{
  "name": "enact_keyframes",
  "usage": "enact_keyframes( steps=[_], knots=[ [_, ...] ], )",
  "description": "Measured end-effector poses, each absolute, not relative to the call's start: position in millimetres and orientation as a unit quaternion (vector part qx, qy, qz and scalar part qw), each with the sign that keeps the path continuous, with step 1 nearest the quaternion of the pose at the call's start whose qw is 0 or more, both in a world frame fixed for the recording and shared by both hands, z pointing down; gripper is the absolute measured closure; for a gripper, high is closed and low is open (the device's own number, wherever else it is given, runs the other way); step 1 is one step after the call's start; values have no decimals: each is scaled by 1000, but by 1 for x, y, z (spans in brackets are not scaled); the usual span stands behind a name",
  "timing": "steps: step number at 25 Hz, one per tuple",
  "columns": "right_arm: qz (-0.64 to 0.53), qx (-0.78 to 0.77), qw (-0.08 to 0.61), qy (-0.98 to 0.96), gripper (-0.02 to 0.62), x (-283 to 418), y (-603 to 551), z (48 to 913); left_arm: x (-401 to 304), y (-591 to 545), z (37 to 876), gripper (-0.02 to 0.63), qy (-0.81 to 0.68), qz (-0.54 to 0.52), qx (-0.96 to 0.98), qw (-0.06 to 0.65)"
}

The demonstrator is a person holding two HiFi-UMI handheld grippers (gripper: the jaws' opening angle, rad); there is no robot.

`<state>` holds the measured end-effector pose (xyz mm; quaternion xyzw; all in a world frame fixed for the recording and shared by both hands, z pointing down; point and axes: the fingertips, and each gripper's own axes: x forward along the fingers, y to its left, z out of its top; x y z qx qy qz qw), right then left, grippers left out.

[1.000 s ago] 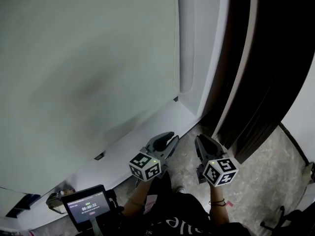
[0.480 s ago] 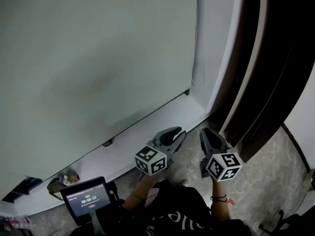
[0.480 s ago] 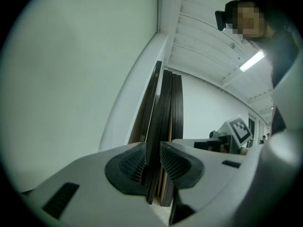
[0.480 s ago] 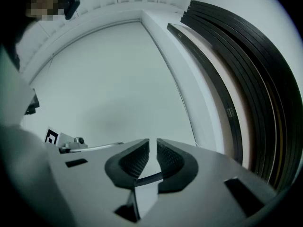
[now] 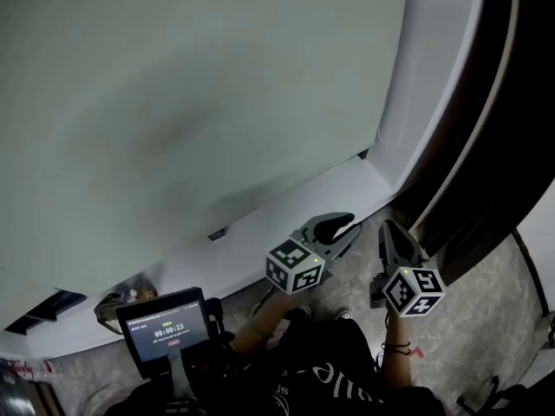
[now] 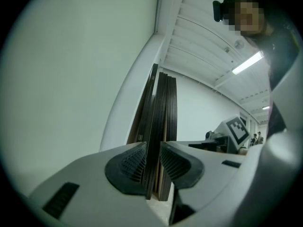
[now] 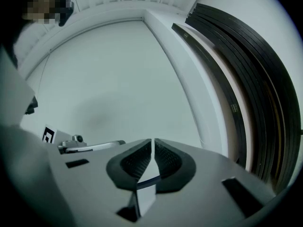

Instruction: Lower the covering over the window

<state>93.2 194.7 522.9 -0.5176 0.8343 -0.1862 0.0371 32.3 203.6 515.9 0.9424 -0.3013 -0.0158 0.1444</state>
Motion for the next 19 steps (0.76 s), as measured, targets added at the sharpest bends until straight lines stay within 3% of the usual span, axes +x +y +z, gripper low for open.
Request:
enact_keyframes(
  steps=[6, 14, 19],
  knots=[
    [-185, -518, 30, 834, 571, -19, 224, 514, -80, 233, 512, 515, -298, -17, 942, 152],
    [-185, -523, 24, 832, 574, 6, 222, 521, -56, 231, 520, 515, -295, -13, 942, 157],
    [-184, -524, 16, 832, 575, -26, 226, 520, -91, 234, 522, 514, -300, -17, 940, 163]
  ],
)
